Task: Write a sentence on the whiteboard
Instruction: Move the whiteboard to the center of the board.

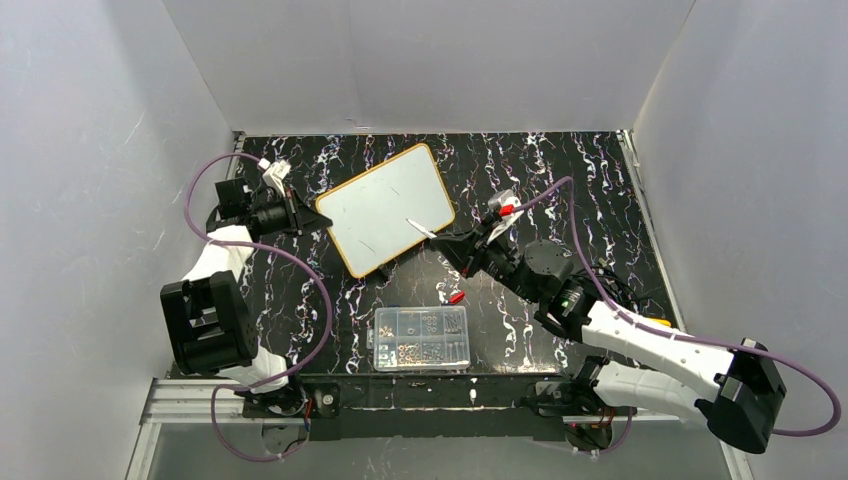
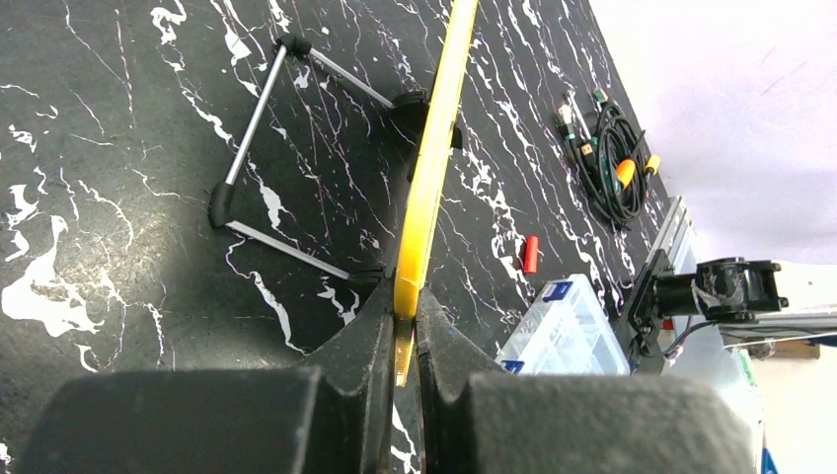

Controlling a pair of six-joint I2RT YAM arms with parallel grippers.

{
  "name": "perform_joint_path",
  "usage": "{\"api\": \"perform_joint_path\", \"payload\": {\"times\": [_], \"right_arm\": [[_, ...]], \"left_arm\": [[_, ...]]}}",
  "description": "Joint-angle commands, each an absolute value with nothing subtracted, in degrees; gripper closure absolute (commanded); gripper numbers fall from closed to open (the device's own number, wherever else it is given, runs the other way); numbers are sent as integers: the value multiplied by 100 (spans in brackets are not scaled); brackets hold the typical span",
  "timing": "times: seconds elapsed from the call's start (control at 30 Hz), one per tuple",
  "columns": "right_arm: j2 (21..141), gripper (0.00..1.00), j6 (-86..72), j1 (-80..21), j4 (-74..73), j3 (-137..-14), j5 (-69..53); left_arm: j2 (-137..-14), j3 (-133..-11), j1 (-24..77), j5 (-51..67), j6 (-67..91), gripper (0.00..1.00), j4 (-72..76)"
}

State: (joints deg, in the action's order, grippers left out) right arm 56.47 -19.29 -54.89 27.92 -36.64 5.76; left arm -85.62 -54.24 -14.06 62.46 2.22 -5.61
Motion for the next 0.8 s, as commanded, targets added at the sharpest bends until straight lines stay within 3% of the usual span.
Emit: {"api": "perform_joint_path", "payload": {"times": [0.0,0.4,0.77], "right_arm": [[5405,99,-1850,-5528,2791,-3643,533],[4961,99,-1808,-5526,2532,-3491,640],[4795,99,-1854,-5528,2314,-3478,764]], "left_arm": [[-8454,-5250,-1385,6631,-239,100,-829],[-7519,-4651,-766,6156,-619,100,-1293],[-7404,-4597,-319,6302,-639,100,-1538]]}}
